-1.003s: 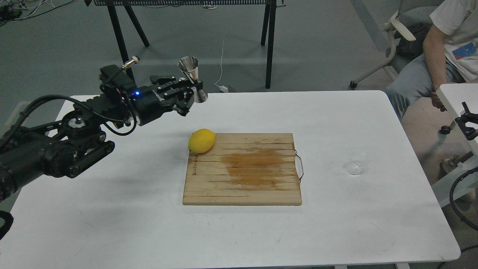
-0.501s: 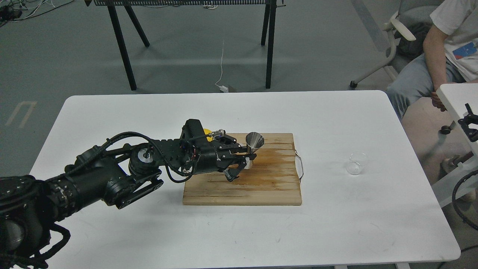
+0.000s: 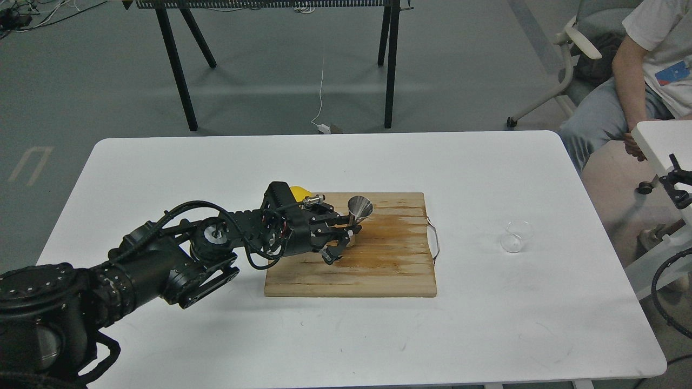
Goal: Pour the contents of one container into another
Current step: 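Tilt the held jigger with the left gripper to pour onto the board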
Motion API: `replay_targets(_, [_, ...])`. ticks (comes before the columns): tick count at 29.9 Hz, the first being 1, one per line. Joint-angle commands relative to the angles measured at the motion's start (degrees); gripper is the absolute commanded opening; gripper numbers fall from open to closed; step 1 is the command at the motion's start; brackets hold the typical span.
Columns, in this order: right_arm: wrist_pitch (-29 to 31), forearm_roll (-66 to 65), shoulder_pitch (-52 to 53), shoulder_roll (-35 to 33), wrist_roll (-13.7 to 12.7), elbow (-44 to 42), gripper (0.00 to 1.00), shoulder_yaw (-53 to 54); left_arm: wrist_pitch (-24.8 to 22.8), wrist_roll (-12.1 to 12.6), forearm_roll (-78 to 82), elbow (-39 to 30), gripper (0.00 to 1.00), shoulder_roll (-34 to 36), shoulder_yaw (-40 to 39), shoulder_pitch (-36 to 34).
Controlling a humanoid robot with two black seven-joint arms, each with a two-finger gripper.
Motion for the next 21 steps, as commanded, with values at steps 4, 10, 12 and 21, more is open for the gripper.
replay_targets(4, [0.0,0.0,0.0,0.0,0.0,0.0,0.99,0.1,0.4,0.1,0.0,2.2,0.09,-1.5,0.0,-0.1])
replay_targets(10, [0.0,0.0,0.0,0.0,0.0,0.0,0.99,0.1,0.7,0.2,0.0,2.2,0.18,-1.9,0.0,0.0])
replay_targets(12, [0.0,0.0,0.0,0.0,0.0,0.0,0.99,0.1,0.7,0.2,0.0,2.2,0.21,-1.9,0.0,0.0])
replay_targets(21, [0.0,0.0,0.0,0.1,0.0,0.0,0.99,0.0,0.7,0.2,0.0,2.2,0.23,-1.8,0.0,0.1])
